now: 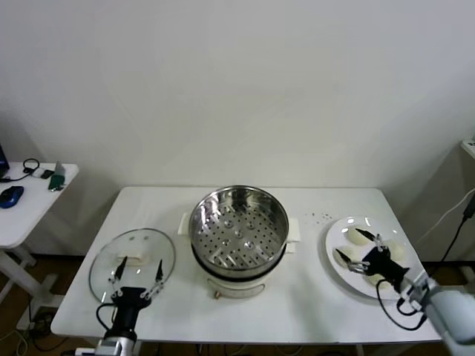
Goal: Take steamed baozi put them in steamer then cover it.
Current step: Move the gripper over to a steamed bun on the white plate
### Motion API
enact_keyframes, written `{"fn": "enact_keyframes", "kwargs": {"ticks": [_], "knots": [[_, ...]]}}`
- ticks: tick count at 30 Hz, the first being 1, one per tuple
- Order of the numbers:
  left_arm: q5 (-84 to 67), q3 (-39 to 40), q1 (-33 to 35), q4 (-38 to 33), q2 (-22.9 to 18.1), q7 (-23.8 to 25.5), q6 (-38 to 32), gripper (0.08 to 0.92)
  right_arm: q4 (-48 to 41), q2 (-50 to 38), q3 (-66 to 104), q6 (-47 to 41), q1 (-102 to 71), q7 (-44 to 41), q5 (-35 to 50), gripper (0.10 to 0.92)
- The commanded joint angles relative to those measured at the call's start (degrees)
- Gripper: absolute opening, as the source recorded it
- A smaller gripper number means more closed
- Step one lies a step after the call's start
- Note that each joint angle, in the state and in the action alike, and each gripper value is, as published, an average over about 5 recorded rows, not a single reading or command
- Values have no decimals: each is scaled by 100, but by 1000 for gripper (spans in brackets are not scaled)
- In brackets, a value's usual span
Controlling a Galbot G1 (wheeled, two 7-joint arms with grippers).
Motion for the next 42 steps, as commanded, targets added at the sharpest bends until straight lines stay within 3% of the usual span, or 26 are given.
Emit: {"fn": "enact_keyframes", "kwargs": {"ticks": [1, 7, 16, 32, 42], "knots": [[23, 46, 24, -38, 72, -50, 22, 823, -978, -1377, -698, -91, 1508, -1953, -759, 823], [37, 78, 20, -21, 71, -74, 45, 823, -1781, -1527, -2659, 465, 3749, -2694, -1845, 823], [-119, -44, -108, -40, 102, -239, 296, 823, -3241, -756, -5619, 858, 6756, -3309, -2379, 823], [-267, -168, -293, -88, 259, -332, 579, 823, -5047, 1194, -5893, 1135, 6915, -3214, -3219, 823], [-248, -198, -349, -28, 261, -414, 642, 823, -5816, 1749, -5352, 1334, 6664, -3005, -3808, 823]]}}
